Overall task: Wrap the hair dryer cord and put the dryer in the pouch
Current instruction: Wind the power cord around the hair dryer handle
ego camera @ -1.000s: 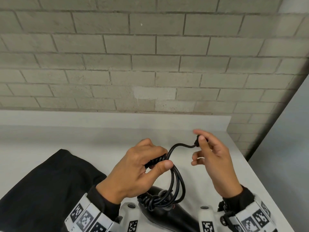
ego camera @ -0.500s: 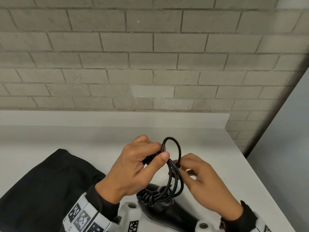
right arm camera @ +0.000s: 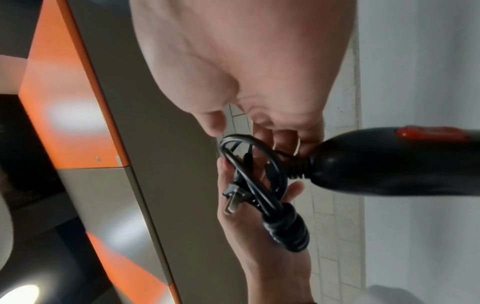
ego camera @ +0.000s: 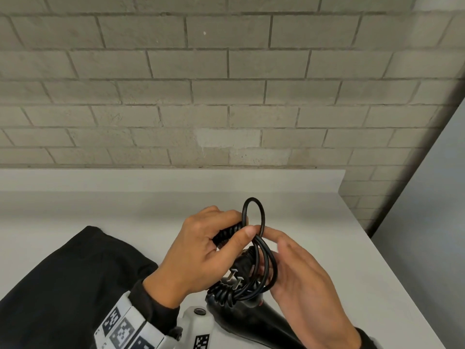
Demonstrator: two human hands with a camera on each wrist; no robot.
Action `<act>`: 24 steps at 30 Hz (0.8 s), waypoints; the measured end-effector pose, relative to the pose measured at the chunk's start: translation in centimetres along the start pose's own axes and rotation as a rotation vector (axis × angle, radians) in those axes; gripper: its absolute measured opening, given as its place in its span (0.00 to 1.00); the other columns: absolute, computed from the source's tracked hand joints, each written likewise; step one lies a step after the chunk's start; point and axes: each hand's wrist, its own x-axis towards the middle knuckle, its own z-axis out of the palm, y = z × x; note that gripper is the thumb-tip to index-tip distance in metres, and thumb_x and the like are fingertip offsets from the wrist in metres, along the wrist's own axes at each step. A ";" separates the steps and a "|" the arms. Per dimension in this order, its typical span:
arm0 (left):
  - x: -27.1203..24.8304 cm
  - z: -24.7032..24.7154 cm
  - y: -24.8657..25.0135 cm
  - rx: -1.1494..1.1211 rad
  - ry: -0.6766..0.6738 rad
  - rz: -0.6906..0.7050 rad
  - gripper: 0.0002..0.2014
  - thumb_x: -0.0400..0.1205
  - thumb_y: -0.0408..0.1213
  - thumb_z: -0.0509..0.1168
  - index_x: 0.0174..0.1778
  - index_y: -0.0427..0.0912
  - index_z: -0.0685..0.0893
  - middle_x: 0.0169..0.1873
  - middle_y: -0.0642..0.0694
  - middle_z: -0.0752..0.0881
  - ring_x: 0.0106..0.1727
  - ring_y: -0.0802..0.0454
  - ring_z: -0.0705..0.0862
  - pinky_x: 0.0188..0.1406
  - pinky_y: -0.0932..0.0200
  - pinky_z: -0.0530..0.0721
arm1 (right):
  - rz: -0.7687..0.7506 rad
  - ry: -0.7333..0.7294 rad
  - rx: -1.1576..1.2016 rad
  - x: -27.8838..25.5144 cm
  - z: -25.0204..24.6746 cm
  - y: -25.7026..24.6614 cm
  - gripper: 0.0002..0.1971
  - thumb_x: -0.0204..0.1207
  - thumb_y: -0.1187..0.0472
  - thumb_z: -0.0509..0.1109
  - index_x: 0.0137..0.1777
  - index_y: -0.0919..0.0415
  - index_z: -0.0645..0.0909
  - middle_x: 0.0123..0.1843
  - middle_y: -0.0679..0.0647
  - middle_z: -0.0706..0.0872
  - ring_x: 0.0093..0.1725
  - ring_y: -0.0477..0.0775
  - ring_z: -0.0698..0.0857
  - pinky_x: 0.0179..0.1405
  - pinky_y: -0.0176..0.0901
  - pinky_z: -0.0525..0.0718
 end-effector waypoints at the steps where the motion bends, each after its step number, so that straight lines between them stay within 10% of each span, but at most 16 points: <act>1: 0.0 0.0 0.0 -0.021 0.002 -0.014 0.11 0.84 0.49 0.64 0.42 0.50 0.87 0.26 0.61 0.79 0.31 0.58 0.78 0.33 0.64 0.77 | -0.014 -0.021 0.012 -0.2 -0.1 0.2 0.34 0.70 0.42 0.78 0.73 0.56 0.75 0.54 0.73 0.87 0.53 0.62 0.88 0.52 0.48 0.87; 6: -0.1 0.3 0.4 -0.163 0.037 -0.132 0.10 0.80 0.52 0.68 0.41 0.50 0.88 0.25 0.52 0.83 0.25 0.53 0.81 0.26 0.53 0.81 | -0.148 -0.035 -0.494 -1.3 1.0 0.7 0.56 0.58 0.65 0.88 0.72 0.24 0.55 0.58 0.49 0.90 0.58 0.49 0.89 0.56 0.36 0.85; 13: -0.1 0.2 0.7 -0.246 0.066 -0.266 0.26 0.75 0.59 0.71 0.70 0.67 0.74 0.23 0.41 0.83 0.27 0.34 0.82 0.35 0.36 0.84 | -0.368 0.054 -0.911 -1.3 1.5 1.0 0.33 0.63 0.56 0.83 0.62 0.26 0.75 0.55 0.34 0.86 0.58 0.35 0.83 0.58 0.19 0.73; 19: 0.1 0.3 0.9 -0.326 0.047 -0.322 0.20 0.79 0.40 0.75 0.66 0.59 0.83 0.56 0.60 0.90 0.63 0.63 0.86 0.65 0.56 0.82 | -0.596 0.116 -1.149 -0.7 0.8 1.6 0.18 0.71 0.46 0.74 0.61 0.33 0.78 0.57 0.26 0.80 0.63 0.40 0.78 0.59 0.29 0.76; 22: 0.3 0.2 1.0 -0.403 0.040 -0.367 0.19 0.78 0.38 0.75 0.65 0.57 0.84 0.62 0.60 0.88 0.62 0.62 0.87 0.41 0.58 0.87 | -0.667 0.227 -1.215 -0.7 0.3 1.7 0.16 0.74 0.40 0.70 0.62 0.35 0.82 0.62 0.39 0.79 0.68 0.46 0.74 0.64 0.37 0.75; 24: 0.3 0.0 1.1 -0.450 0.031 -0.399 0.18 0.78 0.37 0.75 0.62 0.57 0.85 0.58 0.55 0.90 0.37 0.51 0.90 0.19 0.59 0.81 | -0.680 0.275 -1.176 -0.9 0.4 0.8 0.15 0.75 0.39 0.69 0.60 0.36 0.84 0.64 0.44 0.76 0.67 0.46 0.74 0.63 0.33 0.72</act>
